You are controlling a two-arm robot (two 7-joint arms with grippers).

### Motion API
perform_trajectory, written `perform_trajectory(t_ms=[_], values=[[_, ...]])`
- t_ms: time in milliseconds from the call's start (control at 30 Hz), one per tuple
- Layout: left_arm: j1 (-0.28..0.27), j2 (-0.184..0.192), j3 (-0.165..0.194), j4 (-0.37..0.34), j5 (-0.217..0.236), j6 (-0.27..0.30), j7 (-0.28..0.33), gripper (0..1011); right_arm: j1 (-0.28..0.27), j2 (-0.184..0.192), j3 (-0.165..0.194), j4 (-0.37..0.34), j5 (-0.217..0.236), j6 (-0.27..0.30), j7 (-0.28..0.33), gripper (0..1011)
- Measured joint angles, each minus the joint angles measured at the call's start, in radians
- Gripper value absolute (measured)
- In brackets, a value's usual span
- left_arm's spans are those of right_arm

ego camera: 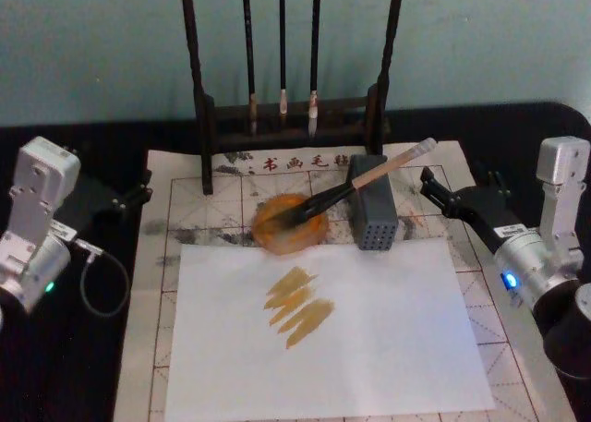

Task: Pick up the brush from the inkstone, write on the paper, then place the brush back to its original position.

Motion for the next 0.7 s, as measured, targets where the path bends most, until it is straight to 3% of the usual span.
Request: perform_trajectory(t_ms=[267, 700], values=[[0.0, 0.0, 0.0, 0.0, 0.0, 0.0, 0.0, 1001, 0.017, -0.035, 0.018, 0.046, -0.019, -0.025, -0.004, 1000], [0.0, 0.0, 0.0, 0.0, 0.0, 0.0, 0.0, 1001, 0.016, -0.032, 0.017, 0.043, -0.018, -0.024, -0.004, 1000]])
